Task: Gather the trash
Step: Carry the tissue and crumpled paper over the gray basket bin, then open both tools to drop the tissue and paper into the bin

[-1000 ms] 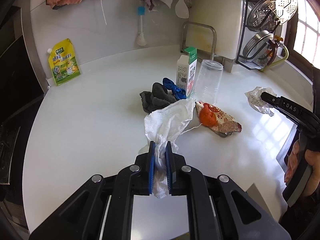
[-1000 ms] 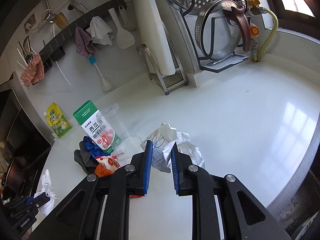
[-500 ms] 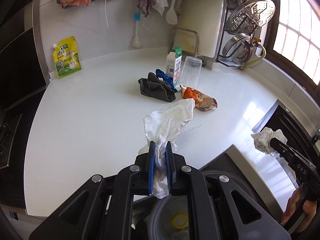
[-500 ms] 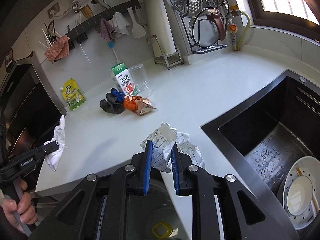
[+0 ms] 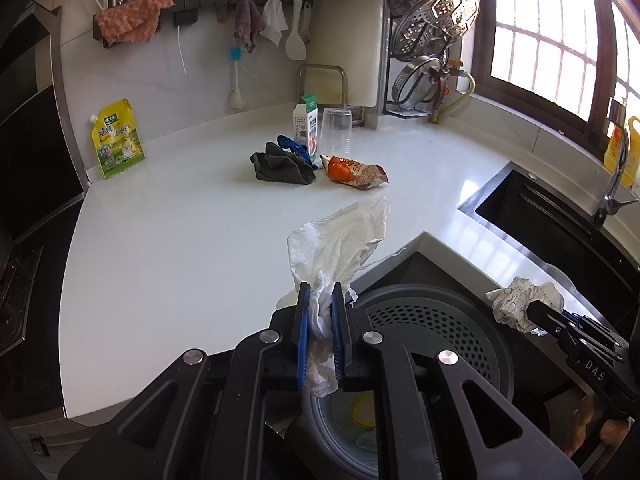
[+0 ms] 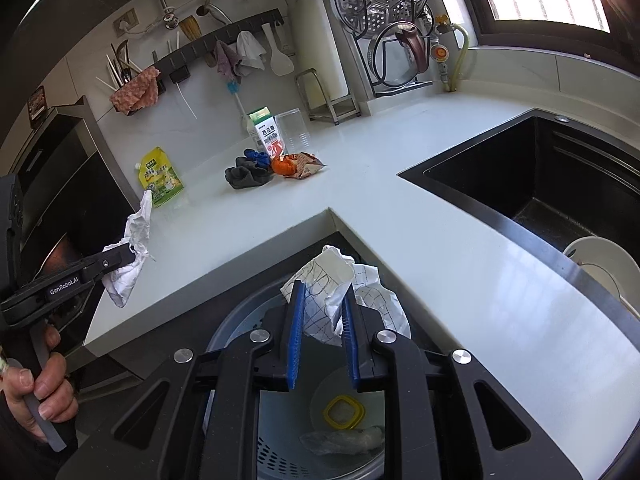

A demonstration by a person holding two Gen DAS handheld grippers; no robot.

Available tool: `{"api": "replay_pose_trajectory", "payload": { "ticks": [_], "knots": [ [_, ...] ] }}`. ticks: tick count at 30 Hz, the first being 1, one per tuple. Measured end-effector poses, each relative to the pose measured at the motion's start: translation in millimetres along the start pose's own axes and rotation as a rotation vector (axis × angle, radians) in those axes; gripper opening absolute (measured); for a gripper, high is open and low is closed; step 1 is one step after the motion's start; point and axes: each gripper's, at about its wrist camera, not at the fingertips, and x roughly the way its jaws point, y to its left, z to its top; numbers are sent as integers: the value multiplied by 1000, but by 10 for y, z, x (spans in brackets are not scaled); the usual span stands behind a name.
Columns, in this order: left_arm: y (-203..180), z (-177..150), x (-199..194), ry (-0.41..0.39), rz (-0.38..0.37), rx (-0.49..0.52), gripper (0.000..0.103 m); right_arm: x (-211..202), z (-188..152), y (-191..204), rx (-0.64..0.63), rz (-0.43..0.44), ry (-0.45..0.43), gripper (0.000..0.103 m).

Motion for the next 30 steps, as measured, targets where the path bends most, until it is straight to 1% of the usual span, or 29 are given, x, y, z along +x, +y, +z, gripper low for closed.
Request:
{"api": "replay_pose_trajectory", "payload": {
  "ticks": [8, 15, 20, 26, 30],
  "knots": [
    [-85, -417, 75, 69, -43, -6, 11, -22, -349, 99, 5, 7, 33, 18],
    [-212, -620, 161, 111, -67, -23, 11, 45, -556, 183, -20, 17, 83, 18],
    [-288, -807, 265, 165, -81, -32, 11, 93, -663, 163, -14, 24, 109, 18],
    [-321, -874, 384, 201, -80, -18, 11, 141, -698, 107, -2, 32, 123, 18],
    [-333, -905, 435, 219, -83, -19, 11, 182, -700, 84, 4, 30, 130, 21]
  ]
}}
